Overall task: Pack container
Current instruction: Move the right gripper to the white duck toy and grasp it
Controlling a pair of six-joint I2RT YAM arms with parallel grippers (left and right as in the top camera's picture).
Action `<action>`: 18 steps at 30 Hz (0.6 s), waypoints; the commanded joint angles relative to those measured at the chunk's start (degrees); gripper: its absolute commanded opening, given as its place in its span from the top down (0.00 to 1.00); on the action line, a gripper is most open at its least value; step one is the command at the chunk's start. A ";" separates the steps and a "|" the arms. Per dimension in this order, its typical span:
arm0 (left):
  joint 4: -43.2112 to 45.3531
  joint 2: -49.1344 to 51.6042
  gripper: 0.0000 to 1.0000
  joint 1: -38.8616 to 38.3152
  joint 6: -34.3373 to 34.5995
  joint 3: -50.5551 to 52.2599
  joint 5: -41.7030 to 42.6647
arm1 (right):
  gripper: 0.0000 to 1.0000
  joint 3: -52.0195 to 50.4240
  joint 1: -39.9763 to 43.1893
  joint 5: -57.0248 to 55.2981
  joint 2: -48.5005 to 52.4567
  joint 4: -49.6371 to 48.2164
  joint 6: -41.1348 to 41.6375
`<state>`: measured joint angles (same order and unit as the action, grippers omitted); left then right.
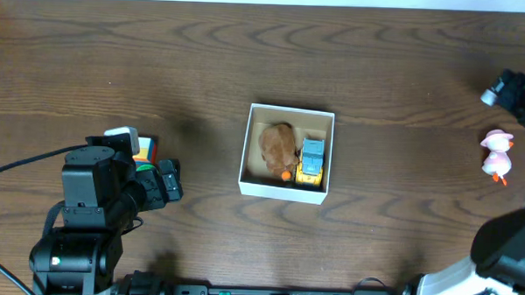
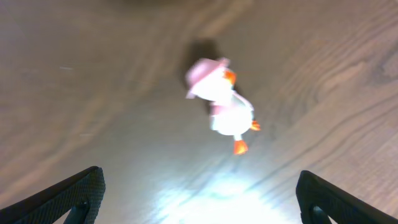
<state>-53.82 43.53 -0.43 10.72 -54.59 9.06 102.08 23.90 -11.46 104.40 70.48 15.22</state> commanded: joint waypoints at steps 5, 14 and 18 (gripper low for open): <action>-0.17 0.20 0.02 0.26 0.09 -0.87 0.37 | 0.01 -0.63 6.56 1.33 10.29 -0.50 -7.26; -0.15 0.20 0.02 0.26 0.09 -0.87 0.37 | 0.02 -0.63 7.58 3.61 21.24 -1.05 -7.85; -0.13 0.20 0.02 0.26 0.09 -0.87 0.37 | 0.13 -0.63 7.58 4.70 24.65 -1.01 -8.04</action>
<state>-53.80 43.53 -0.43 10.72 -54.59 9.06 101.78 31.48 -7.90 127.15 69.38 7.84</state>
